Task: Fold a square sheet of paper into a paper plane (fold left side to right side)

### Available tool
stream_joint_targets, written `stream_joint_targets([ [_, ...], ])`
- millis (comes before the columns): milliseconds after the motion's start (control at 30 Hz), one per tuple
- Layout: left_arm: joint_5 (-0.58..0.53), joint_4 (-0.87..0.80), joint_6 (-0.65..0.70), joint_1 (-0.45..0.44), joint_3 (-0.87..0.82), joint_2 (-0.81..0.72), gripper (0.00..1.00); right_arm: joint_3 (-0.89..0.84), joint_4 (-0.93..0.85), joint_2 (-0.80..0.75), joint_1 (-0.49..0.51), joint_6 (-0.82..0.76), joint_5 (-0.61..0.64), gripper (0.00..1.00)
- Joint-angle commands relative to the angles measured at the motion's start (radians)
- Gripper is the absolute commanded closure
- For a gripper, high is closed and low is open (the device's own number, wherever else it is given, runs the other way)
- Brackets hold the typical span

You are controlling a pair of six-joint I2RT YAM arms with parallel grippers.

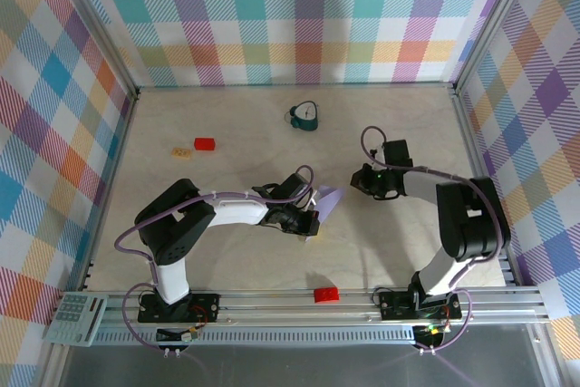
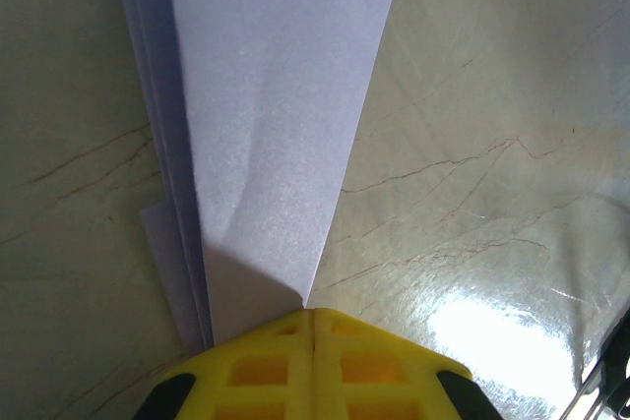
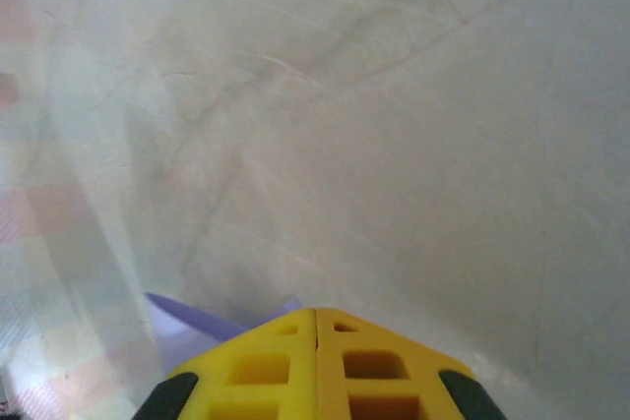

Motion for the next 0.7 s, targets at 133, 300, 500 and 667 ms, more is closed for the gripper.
stream_joint_targets([
  [133,-0.076,-0.145,-0.006,0.004,-0.030,0.020,1.00,-0.108,0.012,-0.152,-0.004,0.048,-0.091,1.00],
  [300,-0.075,-0.120,-0.017,0.011,-0.027,0.022,1.00,-0.225,0.143,-0.195,0.029,0.176,-0.224,1.00],
  [500,-0.070,-0.105,-0.024,0.013,-0.028,0.019,1.00,-0.238,0.204,-0.169,0.169,0.244,-0.200,1.00],
  [667,-0.065,-0.097,-0.030,0.012,-0.032,0.013,1.00,-0.188,0.253,-0.078,0.255,0.282,-0.157,1.00],
])
